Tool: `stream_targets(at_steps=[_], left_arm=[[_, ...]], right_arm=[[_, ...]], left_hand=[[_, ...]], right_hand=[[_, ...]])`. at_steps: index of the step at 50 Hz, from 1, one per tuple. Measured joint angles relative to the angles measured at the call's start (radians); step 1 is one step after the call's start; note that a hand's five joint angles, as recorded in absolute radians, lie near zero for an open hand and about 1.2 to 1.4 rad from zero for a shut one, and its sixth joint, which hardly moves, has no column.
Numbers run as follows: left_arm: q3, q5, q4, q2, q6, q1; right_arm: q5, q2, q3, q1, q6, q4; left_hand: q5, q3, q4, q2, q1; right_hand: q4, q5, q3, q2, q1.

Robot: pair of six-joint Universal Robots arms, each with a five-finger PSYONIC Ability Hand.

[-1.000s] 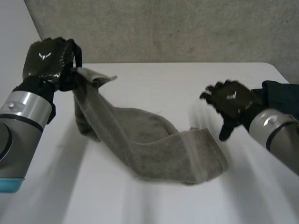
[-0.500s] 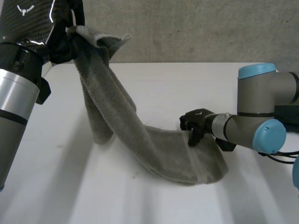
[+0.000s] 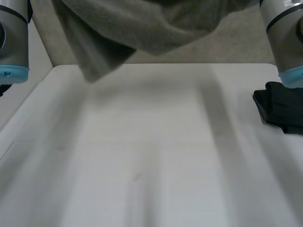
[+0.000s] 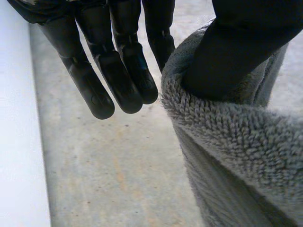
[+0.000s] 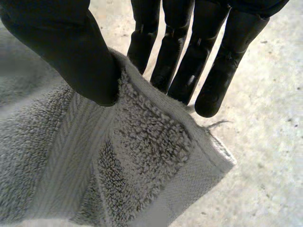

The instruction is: Fold the laundry.

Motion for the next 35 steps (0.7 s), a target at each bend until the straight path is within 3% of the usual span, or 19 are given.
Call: stream_targets(at_steps=[9, 21, 26, 27, 29, 35], left_arm=[[-0.205, -0.006, 0.02, -0.001, -0.073, 0.012], [-0.614, 0.0, 0.011, -0.045, -0.08, 0.0], [-0.757, 0.001, -0.024, -0.02, -0.07, 0.012], [-0.767, 0.002, -0.029, -0.012, -0.068, 0.014], [-0.8, 0.003, -0.047, 0.022, -0.057, 0.02], [-0.85, 0.018, -0.072, 0.1, -0.009, 0.022]], right_arm=[[-0.028, -0.052, 0.244, 0.0, -0.017, 0.018], [-0.054, 0.096, 0.517, -0.015, -0.148, 0.122], [-0.075, 0.102, 0.641, -0.029, -0.187, 0.125], [-0.078, 0.098, 0.65, -0.03, -0.188, 0.124], [-0.093, 0.073, 0.683, -0.033, -0.189, 0.123], [-0.128, -0.012, 0.751, -0.037, -0.186, 0.121]], left_hand=[[0.0, 0.0, 0.0, 0.0, 0.0], [0.0, -0.002, -0.003, -0.002, 0.0], [-0.388, -0.453, -0.45, -0.464, -0.423], [-0.388, -0.453, -0.45, -0.464, -0.423], [-0.664, -0.709, -0.72, -0.719, -0.685], [-0.748, -0.784, -0.807, -0.798, -0.729]], right_hand=[[0.0, 0.003, 0.01, 0.0, 0.0], [0.0, 0.013, 0.01, 0.0, 0.011], [0.0, 0.013, 0.01, 0.0, 0.011], [0.0, 0.013, 0.01, 0.0, 0.011], [0.0, 0.013, 0.01, 0.0, 0.011], [0.0, 0.013, 0.01, 0.0, 0.011]])
